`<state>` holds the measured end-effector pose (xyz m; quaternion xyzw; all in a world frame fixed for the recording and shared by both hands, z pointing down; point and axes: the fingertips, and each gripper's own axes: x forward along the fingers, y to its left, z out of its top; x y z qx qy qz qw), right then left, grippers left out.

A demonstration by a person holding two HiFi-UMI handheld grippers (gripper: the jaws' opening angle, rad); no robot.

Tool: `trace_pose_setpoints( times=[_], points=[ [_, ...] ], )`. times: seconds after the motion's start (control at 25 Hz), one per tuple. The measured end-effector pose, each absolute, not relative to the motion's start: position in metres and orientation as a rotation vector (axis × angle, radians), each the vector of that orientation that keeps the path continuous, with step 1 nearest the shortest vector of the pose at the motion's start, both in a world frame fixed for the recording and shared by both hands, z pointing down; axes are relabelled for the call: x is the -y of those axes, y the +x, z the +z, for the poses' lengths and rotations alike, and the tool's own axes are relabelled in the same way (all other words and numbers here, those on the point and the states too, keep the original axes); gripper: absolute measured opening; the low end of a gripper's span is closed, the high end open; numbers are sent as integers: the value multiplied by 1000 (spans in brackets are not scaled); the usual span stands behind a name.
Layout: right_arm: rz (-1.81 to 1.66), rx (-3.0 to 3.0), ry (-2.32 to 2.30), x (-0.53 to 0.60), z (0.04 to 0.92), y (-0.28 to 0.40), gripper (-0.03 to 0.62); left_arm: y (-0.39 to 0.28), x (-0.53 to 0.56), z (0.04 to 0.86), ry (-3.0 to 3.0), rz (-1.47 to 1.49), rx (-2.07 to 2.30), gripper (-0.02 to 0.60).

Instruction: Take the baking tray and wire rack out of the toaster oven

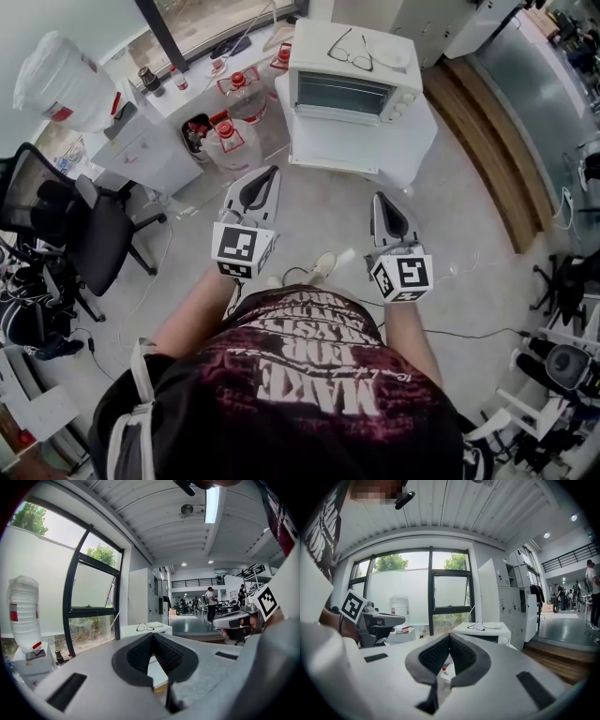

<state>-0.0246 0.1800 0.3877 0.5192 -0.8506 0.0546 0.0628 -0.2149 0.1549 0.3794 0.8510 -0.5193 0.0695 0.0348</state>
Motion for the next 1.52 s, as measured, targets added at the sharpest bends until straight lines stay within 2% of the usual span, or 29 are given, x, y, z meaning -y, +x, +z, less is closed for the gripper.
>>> trace_pose_setpoints(
  times=[0.32,0.88,1.52],
  points=[
    [165,2577,1563,-149,385,-12,3,-205,-123,364,2626,131,1641,6],
    [181,2614,1521,-108,381,2,3,-181,-86,358,2638,174,1647,6],
    [199,2673,1406,-58,392,60,3,-135,-50,352,2573,130,1763,6]
  ],
)
